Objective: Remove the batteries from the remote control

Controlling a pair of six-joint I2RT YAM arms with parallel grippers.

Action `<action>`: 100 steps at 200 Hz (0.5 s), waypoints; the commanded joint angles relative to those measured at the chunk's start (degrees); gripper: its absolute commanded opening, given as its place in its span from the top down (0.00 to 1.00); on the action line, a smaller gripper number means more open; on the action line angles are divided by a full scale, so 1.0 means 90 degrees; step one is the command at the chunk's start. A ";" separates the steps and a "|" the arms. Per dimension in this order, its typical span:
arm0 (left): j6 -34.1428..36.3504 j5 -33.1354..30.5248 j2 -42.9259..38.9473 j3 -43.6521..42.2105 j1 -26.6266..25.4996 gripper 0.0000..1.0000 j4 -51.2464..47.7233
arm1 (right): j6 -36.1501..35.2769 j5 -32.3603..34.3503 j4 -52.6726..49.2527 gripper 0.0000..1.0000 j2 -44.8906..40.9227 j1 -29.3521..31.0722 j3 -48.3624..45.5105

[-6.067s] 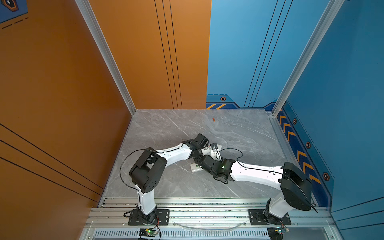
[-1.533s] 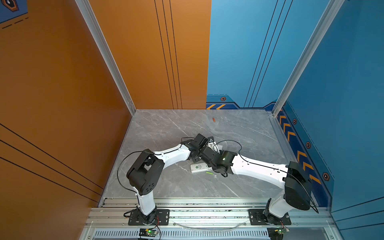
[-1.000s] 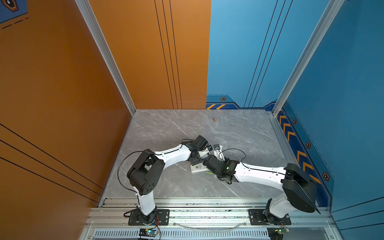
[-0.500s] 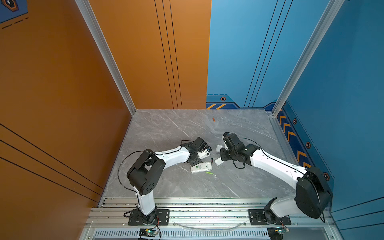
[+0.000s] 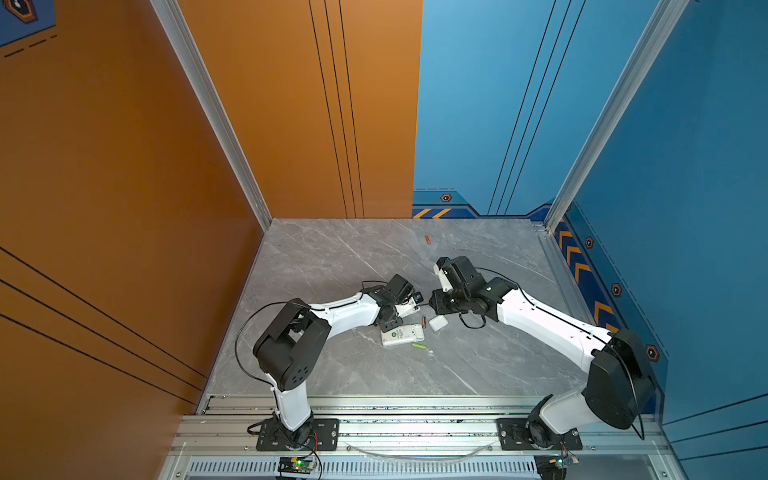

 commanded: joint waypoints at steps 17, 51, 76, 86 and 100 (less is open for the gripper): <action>0.0060 -0.0116 -0.0195 -0.0084 -0.0029 0.87 -0.0026 | -0.0111 -0.0037 -0.0228 1.00 0.0161 0.0053 0.0138; 0.0062 -0.0114 -0.0213 -0.0080 -0.0029 0.87 -0.0026 | -0.0111 0.0097 -0.0177 1.00 0.0194 0.0063 0.0132; 0.0066 -0.0091 -0.0214 -0.0080 -0.0042 0.87 -0.0034 | -0.0103 0.0141 -0.0095 1.00 0.0198 0.0043 0.0145; 0.0060 -0.0105 -0.0202 -0.0079 -0.0045 0.87 -0.0036 | -0.0101 0.0163 -0.0079 1.00 0.0205 0.0033 0.0165; 0.0056 -0.0090 -0.0213 -0.0080 -0.0048 0.87 -0.0032 | -0.0121 0.0205 -0.0098 1.00 0.0252 0.0033 0.0198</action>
